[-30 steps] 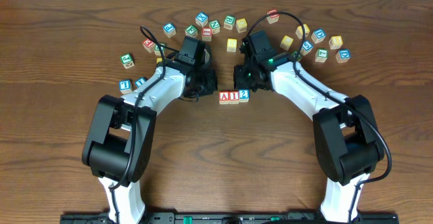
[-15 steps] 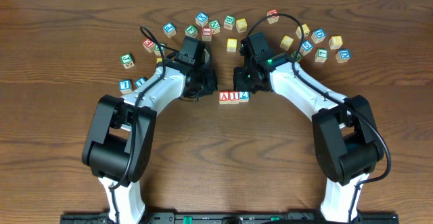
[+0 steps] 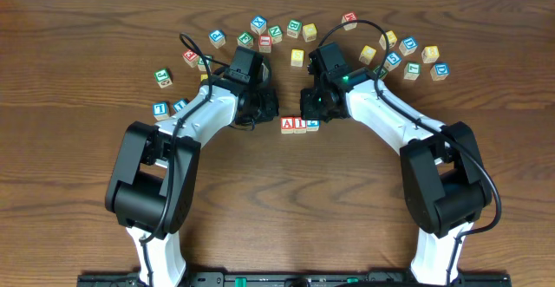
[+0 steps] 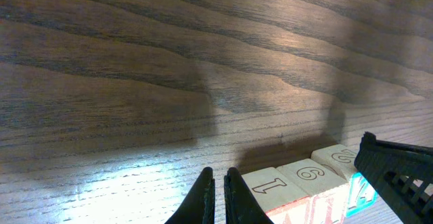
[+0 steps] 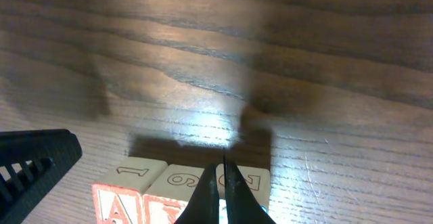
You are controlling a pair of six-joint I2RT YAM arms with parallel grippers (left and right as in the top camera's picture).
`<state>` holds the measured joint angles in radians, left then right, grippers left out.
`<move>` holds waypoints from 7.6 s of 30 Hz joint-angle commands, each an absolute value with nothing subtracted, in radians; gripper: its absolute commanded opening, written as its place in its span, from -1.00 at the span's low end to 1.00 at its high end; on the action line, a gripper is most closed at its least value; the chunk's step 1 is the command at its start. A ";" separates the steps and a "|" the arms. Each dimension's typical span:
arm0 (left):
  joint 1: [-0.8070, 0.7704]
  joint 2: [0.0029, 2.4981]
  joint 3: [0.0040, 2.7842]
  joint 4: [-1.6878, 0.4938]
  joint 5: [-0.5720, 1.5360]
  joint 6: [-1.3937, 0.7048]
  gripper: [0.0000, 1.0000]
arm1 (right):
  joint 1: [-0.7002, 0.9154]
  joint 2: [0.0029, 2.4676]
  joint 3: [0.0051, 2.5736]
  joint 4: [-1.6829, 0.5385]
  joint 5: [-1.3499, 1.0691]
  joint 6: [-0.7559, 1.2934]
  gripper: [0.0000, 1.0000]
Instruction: Spell out AI2
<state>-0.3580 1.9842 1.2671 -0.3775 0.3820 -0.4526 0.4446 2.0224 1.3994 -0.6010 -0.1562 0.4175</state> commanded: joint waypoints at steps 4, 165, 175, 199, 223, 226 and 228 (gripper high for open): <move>-0.356 1.990 1.258 -0.379 0.365 -0.461 -0.85 | 0.453 2.048 1.406 -0.606 -0.157 0.433 -0.98; 0.064 0.757 0.703 -0.178 0.143 0.067 0.96 | -0.064 0.005 0.006 -0.067 -0.104 0.126 0.99; 0.102 0.372 0.263 0.051 0.089 0.076 0.95 | -0.064 0.005 0.006 -0.068 -0.104 0.126 0.99; 0.102 0.001 0.004 -0.072 0.021 0.138 0.95 | -0.064 0.005 0.006 -0.067 -0.104 0.126 0.98; 0.102 0.012 0.004 -0.071 0.021 0.138 0.95 | -0.064 0.005 0.006 -0.067 -0.104 0.126 0.98; 0.102 0.012 0.004 -0.071 0.021 0.138 0.95 | -0.064 0.005 0.006 -0.067 -0.104 0.126 0.99; 0.102 0.012 0.004 -0.071 0.021 0.138 0.95 | -0.064 0.005 0.006 -0.067 -0.104 0.126 0.99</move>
